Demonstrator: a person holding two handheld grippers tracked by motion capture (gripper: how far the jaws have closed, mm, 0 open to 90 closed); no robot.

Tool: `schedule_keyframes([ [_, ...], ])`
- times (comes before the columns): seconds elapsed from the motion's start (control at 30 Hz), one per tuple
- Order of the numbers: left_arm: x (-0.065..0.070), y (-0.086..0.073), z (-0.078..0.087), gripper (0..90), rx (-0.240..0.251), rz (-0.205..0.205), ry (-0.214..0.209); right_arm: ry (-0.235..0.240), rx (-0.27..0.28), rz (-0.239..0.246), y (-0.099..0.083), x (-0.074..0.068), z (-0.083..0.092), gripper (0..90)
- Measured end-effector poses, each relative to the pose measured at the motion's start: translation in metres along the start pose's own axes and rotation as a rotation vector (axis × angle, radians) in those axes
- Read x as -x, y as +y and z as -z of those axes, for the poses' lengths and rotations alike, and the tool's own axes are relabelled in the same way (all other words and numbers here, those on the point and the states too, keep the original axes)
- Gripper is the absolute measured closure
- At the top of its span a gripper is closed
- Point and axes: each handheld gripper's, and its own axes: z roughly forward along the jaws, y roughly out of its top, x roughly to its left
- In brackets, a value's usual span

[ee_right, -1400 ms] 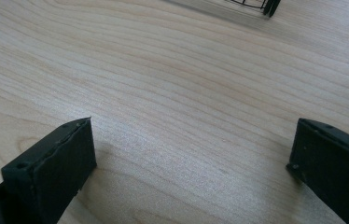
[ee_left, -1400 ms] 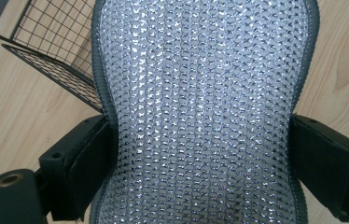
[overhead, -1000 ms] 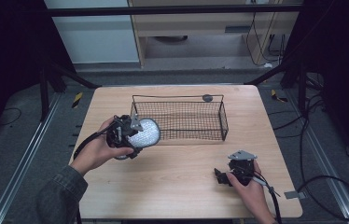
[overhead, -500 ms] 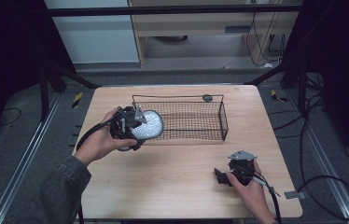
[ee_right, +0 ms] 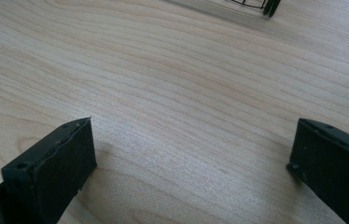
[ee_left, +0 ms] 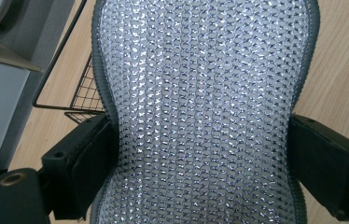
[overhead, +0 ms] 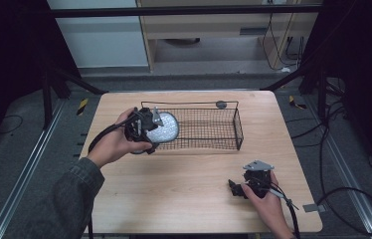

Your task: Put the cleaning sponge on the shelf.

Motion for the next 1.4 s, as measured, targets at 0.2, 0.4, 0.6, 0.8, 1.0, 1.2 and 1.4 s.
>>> schedule_keyframes([
  [0.2, -0.002, 0.006, -0.003, 10.1, -0.009, -0.017, 0.008, 0.0, 0.0, 0.0, 0.0, 0.0, 0.0, 0.5],
  [0.4, -0.002, 0.011, -0.003, 10.0, -0.009, -0.033, 0.02, 0.0, 0.001, 0.001, 0.0, 0.0, 0.0, 0.5],
  [0.6, -0.003, 0.016, -0.005, 10.0, -0.013, -0.062, 0.041, 0.0, 0.0, 0.0, 0.0, 0.0, 0.0, 0.5],
  [0.8, -0.005, 0.019, -0.008, 10.0, -0.014, -0.073, 0.05, 0.0, 0.001, 0.001, 0.0, 0.0, 0.0, 0.5],
  [1.0, -0.009, 0.019, -0.011, 9.9, -0.009, -0.069, 0.058, -0.001, 0.001, 0.002, 0.0, 0.0, 0.0, 0.5],
  [1.2, -0.01, 0.021, -0.014, 9.8, -0.008, -0.082, 0.05, 0.0, 0.0, 0.001, 0.0, 0.0, 0.0, 0.5],
  [1.4, -0.01, 0.023, -0.019, 9.7, 0.01, -0.103, 0.044, 0.001, 0.0, 0.001, 0.0, 0.0, 0.0, 0.5],
])
